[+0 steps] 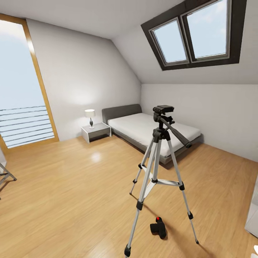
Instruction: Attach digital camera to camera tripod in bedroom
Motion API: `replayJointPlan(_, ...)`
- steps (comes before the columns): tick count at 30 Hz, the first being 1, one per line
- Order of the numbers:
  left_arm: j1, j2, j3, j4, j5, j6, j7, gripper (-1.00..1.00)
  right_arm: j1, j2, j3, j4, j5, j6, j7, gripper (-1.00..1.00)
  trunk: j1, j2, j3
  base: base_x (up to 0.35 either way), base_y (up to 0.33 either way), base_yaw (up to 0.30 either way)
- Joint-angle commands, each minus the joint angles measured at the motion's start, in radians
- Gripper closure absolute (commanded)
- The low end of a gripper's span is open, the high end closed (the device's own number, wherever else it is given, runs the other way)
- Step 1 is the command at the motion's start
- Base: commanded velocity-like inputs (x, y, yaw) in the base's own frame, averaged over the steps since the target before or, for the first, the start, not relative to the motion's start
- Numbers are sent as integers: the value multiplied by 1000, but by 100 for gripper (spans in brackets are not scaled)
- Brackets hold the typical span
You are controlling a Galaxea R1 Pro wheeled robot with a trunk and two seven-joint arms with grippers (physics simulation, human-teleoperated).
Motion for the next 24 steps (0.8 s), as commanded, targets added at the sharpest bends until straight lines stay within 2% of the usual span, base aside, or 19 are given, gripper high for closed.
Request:
replayJointPlan(1,1,0,-1,-2,4,-1,0,-100,0,0,1,0,1,-3,-1,-100,0,0,-1,0,0,-8)
replayJointPlan(24,1,1,-2,-2,6,0,-3,-100,0,-1,1,0,2,5,-1,-100,0,0,-1,0,0,-1)
